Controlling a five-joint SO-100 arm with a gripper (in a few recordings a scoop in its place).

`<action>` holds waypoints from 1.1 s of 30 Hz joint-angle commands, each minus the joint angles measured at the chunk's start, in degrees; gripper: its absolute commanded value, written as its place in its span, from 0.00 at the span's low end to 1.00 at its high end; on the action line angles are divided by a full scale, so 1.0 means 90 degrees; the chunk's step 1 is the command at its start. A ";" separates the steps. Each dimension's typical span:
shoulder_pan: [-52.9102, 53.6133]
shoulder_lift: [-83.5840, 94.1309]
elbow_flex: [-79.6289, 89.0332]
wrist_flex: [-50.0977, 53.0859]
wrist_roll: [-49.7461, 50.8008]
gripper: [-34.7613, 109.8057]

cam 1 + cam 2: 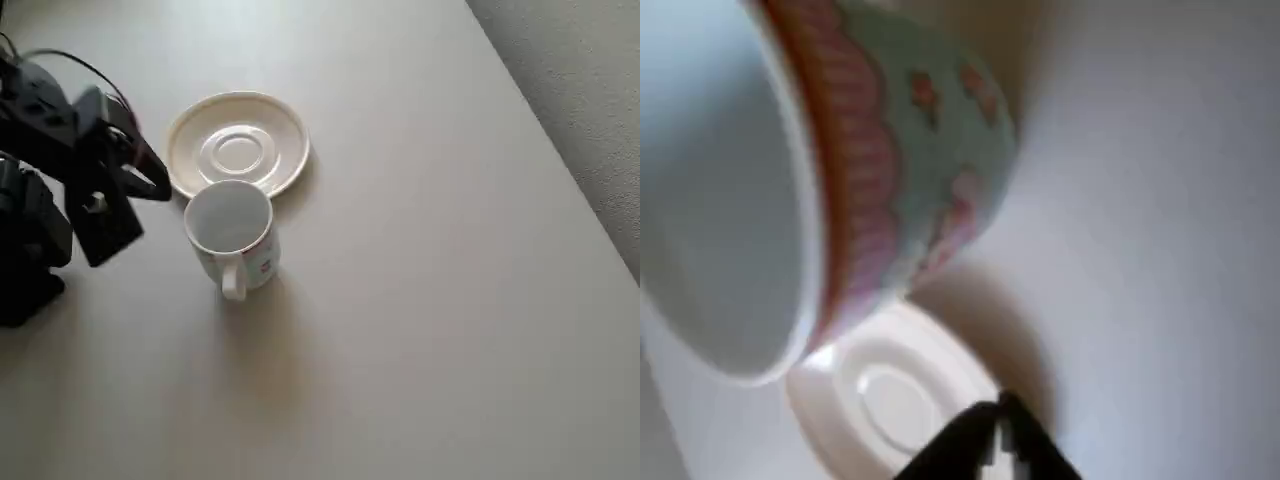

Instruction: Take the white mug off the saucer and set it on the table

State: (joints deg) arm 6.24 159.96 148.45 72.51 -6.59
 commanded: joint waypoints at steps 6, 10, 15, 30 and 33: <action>-0.0225 0.3203 0.2275 0.0518 -0.0225 0.23; -0.0283 0.3203 0.2275 0.0566 -0.0234 0.23; -0.0303 0.3203 0.2275 0.0576 -0.0244 0.25; -0.0293 0.3203 0.2275 0.0576 -0.0225 0.24; -0.0293 0.3203 0.2275 0.0576 -0.0225 0.24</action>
